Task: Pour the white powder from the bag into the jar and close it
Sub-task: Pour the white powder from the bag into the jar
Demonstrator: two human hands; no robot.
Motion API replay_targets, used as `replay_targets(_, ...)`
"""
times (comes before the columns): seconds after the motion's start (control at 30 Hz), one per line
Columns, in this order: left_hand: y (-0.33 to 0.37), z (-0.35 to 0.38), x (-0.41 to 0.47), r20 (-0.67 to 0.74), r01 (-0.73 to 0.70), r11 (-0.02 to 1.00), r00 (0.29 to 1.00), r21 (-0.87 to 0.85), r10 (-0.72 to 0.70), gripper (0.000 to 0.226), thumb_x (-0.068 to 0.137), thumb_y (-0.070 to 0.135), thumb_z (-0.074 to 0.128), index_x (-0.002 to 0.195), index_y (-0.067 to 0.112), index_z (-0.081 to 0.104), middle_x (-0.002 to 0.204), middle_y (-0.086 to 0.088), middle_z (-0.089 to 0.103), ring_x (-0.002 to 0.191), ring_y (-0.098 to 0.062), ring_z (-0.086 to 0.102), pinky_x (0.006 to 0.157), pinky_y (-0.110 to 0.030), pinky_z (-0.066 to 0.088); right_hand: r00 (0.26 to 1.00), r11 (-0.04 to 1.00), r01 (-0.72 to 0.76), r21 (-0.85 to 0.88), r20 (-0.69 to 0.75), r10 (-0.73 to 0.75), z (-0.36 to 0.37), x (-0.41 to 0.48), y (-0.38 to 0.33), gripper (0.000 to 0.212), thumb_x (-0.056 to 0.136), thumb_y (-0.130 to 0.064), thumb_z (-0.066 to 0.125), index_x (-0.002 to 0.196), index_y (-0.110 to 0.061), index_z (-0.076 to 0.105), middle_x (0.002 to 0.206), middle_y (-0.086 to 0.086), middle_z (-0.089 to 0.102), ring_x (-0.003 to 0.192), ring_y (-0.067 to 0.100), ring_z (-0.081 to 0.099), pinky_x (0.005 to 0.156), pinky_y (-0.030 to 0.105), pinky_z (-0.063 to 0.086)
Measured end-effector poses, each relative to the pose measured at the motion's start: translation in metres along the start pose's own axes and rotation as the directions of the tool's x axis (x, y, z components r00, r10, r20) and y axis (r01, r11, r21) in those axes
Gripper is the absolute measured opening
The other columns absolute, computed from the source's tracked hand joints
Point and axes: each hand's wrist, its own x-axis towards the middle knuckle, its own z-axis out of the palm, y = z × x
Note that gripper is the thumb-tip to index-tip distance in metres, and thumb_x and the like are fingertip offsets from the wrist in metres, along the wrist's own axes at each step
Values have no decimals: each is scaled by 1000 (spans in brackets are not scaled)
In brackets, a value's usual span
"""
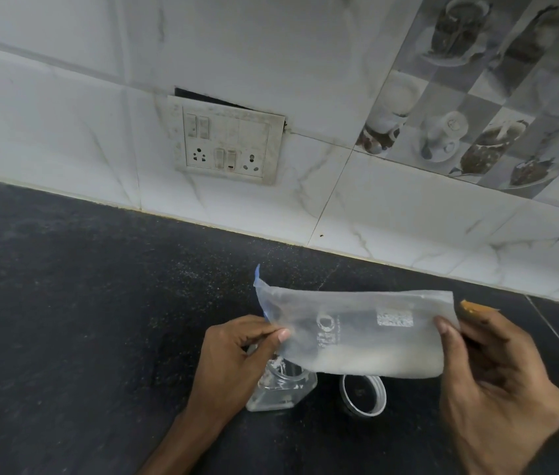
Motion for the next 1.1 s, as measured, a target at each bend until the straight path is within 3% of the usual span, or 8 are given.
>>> replay_targets(0.17,-2,0,0,-7,-12,1000,1000,-4,12,12,86,28,71,86,21,81,79,11,77,74,-10,74,65,-38,59,1000,1000,0,2,7,0,-2,-1,0,28,86,-10,73,112,0,65,108,5,67,94,-11,67,81,18,58)
replay_targets(0.3,-3,0,0,-15,-6,1000,1000,7,6,9,85,24,73,87,22,81,81,12,77,75,-7,74,66,-37,60,1000,1000,-26,-1,-5,26,-2,-3,1,28,86,-10,73,110,4,67,106,9,69,93,-7,69,82,18,57)
replay_targets(0.47,-1,1,-1,-12,1,1000,1000,13,0,8,86,15,75,87,20,81,80,12,77,76,-6,74,69,-35,60,998,998,-59,21,-11,59,-1,-5,3,29,87,-12,74,112,2,67,105,6,70,92,12,72,81,20,58)
replay_targets(0.63,0,2,-1,-15,-1,1000,1000,10,1,7,85,18,75,87,20,81,81,13,77,77,-5,74,69,-34,60,998,997,-66,41,-14,67,-1,-4,3,25,87,-12,73,110,-4,66,106,-3,68,92,-7,69,82,15,55)
replay_targets(0.77,1,2,-2,-16,11,1000,1000,13,-10,9,84,17,75,88,20,82,82,15,77,79,-3,74,71,-29,60,998,998,-58,35,0,58,-1,-3,6,26,87,-9,73,111,-2,66,110,-5,67,94,-8,68,85,15,56)
replay_targets(0.9,2,2,-2,-13,19,1000,1000,12,-18,11,82,24,73,89,21,82,82,16,77,78,-2,74,72,-29,60,997,997,-69,32,-27,69,-2,-5,8,28,87,-9,73,112,0,67,106,1,69,93,1,71,83,18,57)
replay_targets(1.1,3,3,-2,-20,16,1000,1000,-2,-16,10,83,18,74,87,23,81,82,17,77,77,-3,74,70,-30,60,998,998,-57,29,-25,58,-1,-6,2,24,87,-9,73,109,-6,66,106,-7,67,90,-10,68,78,15,56)
